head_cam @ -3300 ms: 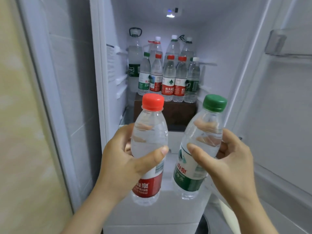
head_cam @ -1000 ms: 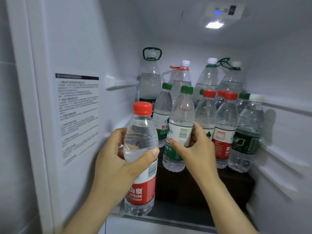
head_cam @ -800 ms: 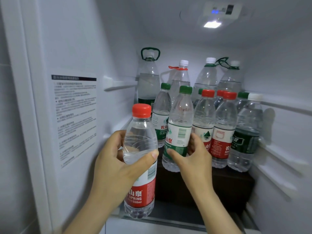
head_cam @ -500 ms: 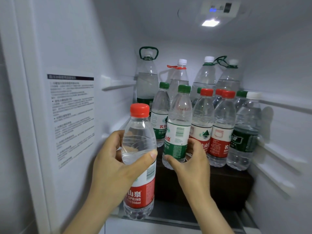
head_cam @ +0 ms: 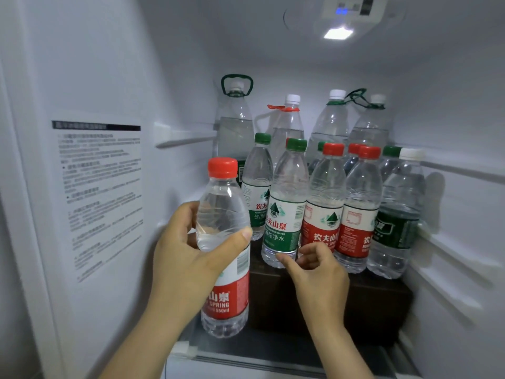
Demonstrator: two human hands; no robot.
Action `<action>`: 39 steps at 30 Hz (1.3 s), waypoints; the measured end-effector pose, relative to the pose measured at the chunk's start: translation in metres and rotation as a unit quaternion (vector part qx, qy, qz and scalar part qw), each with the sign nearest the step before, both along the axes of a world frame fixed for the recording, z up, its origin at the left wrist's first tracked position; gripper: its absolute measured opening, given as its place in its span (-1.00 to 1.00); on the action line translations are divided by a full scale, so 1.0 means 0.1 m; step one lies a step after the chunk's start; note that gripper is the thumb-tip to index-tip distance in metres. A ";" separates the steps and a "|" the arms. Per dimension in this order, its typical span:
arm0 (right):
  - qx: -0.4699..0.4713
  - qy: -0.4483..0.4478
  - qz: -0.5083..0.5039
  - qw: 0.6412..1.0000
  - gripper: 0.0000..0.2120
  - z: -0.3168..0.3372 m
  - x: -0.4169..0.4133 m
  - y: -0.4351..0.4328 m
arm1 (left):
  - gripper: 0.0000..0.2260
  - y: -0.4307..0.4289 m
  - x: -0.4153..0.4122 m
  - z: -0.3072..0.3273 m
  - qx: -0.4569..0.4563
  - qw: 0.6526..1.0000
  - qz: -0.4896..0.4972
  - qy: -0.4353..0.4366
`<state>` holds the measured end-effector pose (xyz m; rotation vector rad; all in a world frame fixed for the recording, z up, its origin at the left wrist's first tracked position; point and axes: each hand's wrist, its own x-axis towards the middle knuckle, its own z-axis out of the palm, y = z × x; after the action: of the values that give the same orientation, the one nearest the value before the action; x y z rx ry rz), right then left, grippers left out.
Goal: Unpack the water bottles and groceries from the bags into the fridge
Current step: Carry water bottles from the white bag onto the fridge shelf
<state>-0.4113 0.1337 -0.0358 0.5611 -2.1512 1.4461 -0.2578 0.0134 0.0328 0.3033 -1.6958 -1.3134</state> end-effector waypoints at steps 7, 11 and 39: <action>0.011 0.016 0.002 1.000 -0.68 -0.02 0.00 0.01 | -0.50 -0.11 -0.32 0.22 -0.033 0.998 0.040 0.018; 0.025 0.032 0.003 0.999 -0.69 -0.03 -0.01 0.02 | -0.61 -0.12 -0.54 0.31 -0.053 0.997 0.042 0.034; 0.040 0.057 -0.001 0.998 -0.70 -0.10 -0.05 0.01 | -0.42 -0.34 -0.79 -0.60 -0.068 0.996 -0.016 -0.050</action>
<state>-0.4163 0.1344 -0.0461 0.6534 -2.1267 1.2990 -0.3367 -0.0209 -0.0276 0.2675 -1.8725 -1.2157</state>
